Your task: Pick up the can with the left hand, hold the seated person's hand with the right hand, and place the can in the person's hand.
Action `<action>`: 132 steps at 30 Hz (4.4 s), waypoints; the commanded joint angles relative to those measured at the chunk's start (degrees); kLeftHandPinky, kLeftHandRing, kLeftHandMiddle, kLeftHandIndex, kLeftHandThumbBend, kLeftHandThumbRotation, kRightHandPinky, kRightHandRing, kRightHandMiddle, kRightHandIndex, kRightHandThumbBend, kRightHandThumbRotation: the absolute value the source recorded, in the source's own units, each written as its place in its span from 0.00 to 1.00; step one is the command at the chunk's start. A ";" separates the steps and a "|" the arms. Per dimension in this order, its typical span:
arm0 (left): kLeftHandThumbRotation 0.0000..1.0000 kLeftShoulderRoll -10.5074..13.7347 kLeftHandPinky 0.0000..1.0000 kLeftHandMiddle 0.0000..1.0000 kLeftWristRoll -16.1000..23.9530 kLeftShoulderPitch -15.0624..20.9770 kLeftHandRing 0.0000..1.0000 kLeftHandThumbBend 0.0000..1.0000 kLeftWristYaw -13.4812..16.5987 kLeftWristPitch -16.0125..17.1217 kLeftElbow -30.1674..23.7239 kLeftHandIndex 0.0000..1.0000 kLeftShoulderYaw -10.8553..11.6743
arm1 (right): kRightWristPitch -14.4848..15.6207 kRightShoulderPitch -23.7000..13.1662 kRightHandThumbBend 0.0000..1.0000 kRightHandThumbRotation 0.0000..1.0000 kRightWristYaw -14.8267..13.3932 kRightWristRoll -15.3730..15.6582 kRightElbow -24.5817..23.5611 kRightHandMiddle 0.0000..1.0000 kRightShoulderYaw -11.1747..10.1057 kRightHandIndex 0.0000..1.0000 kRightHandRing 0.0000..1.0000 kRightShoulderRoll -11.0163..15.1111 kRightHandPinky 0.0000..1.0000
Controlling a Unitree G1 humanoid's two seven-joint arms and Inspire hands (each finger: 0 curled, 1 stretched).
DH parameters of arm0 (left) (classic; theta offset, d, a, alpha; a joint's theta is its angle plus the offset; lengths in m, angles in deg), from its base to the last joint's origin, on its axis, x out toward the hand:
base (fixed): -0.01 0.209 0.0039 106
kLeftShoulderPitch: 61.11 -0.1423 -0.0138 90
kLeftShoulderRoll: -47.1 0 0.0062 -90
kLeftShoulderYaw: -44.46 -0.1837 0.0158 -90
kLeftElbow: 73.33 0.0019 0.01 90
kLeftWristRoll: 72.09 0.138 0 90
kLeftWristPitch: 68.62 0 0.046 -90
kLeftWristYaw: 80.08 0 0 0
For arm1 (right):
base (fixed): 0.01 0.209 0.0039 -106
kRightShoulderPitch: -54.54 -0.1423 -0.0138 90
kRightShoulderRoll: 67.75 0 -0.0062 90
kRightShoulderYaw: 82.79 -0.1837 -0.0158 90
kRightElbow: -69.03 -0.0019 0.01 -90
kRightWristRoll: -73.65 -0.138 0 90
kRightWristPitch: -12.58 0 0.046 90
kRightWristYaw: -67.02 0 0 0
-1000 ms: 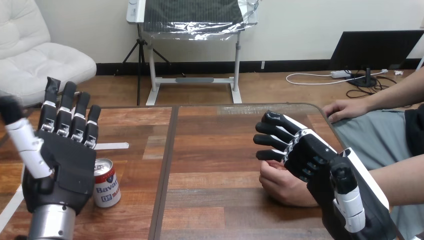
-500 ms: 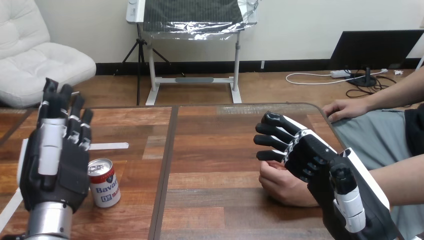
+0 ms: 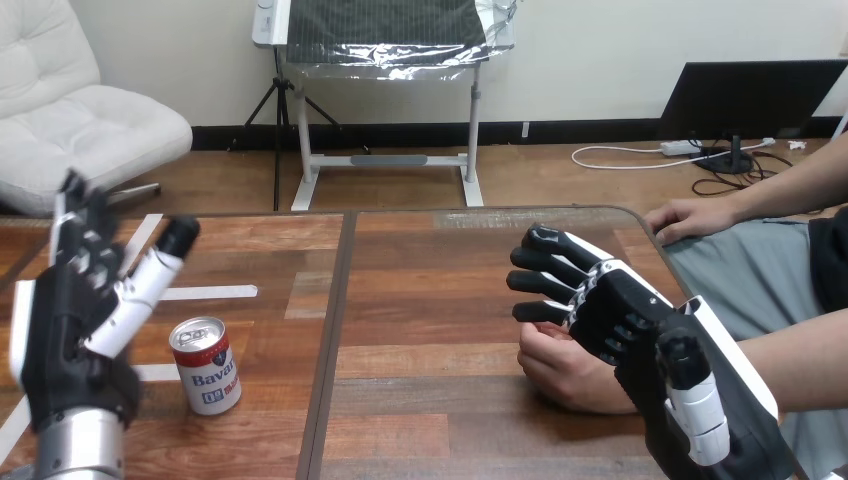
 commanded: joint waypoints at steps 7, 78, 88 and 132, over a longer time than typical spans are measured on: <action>0.10 2.16 1.00 1.00 6.83 4.67 1.00 0.84 1.44 5.58 4.67 1.00 -1.17 | -0.02 -3.46 0.83 0.97 -0.22 -0.31 -1.50 0.87 -0.20 0.87 0.85 0.40 0.79; 0.05 15.43 0.88 1.00 29.28 9.90 0.97 0.91 2.82 3.19 19.45 1.00 -7.31 | -0.01 -3.93 0.83 0.97 0.41 -0.38 -1.71 0.88 -0.29 0.87 0.85 0.85 0.79; 0.07 17.49 0.86 1.00 30.42 11.18 0.97 0.89 1.23 1.60 21.41 1.00 -8.38 | -0.48 -3.84 0.82 0.98 0.43 -0.07 -1.56 0.88 -0.40 0.87 0.85 0.77 0.79; 0.23 23.26 0.79 0.98 39.81 16.55 0.95 0.91 -1.54 -7.85 26.41 0.97 -15.30 | -0.83 -3.92 0.82 0.99 0.77 -0.17 -1.58 0.88 -0.78 0.87 0.85 1.00 0.79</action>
